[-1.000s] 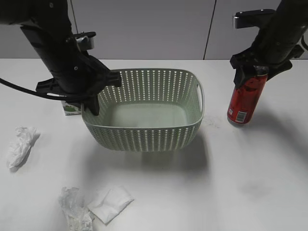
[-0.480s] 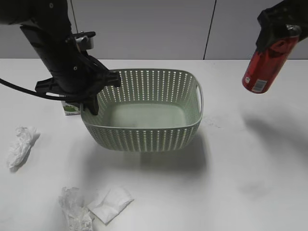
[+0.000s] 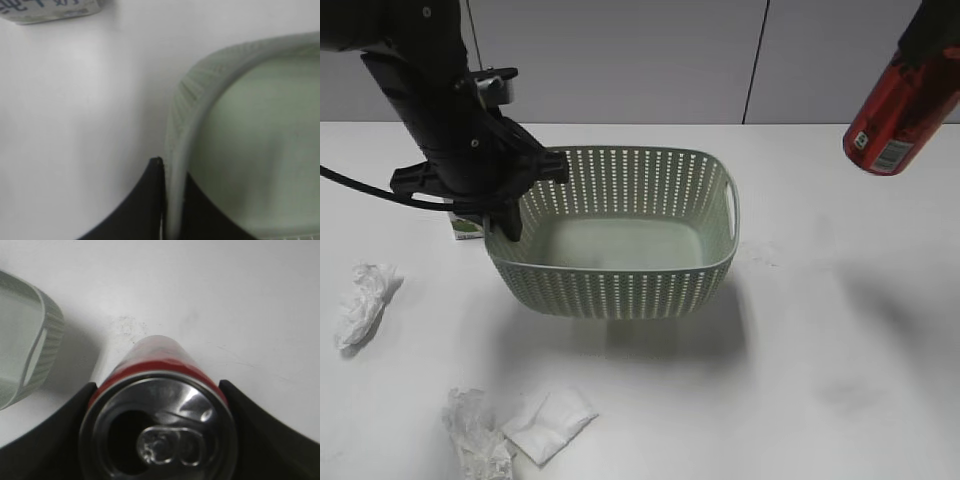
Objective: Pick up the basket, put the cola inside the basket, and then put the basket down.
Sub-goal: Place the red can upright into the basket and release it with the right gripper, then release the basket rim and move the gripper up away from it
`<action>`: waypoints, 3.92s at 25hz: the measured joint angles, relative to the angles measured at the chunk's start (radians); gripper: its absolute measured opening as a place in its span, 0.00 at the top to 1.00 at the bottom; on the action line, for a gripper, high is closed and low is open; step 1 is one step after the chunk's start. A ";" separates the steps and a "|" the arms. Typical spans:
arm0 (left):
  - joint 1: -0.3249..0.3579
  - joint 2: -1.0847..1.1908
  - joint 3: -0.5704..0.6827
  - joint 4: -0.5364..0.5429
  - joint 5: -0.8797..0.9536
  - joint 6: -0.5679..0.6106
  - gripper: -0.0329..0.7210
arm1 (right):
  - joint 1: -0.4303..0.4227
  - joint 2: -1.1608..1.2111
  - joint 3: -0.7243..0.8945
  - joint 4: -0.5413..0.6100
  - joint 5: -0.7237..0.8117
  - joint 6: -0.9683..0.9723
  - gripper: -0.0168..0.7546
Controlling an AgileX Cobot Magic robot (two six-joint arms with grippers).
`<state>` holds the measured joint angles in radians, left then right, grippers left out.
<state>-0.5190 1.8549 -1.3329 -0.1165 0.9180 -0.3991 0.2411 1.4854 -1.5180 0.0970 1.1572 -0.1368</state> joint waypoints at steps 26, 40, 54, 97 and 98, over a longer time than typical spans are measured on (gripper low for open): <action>-0.001 0.004 0.000 -0.076 0.046 0.070 0.96 | 0.448 0.385 -0.071 -0.043 -0.179 -0.032 0.32; -0.001 0.006 0.006 -0.051 0.043 0.083 0.96 | 0.448 0.402 -0.139 -0.026 -0.089 -0.070 0.15; -0.001 0.006 0.006 -0.049 0.067 0.083 0.96 | 0.193 0.393 -0.417 -0.042 0.027 0.039 0.18; -0.001 0.133 -0.127 -0.060 0.023 -0.003 0.96 | -0.157 -1.426 1.099 -0.031 -0.210 0.039 0.22; -0.001 0.156 -0.154 -0.074 0.023 -0.005 0.96 | -0.157 -1.438 1.099 -0.031 -0.211 0.039 0.22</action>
<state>-0.5200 2.0112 -1.4865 -0.1906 0.9410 -0.4041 0.0836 0.0470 -0.4193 0.0656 0.9459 -0.0980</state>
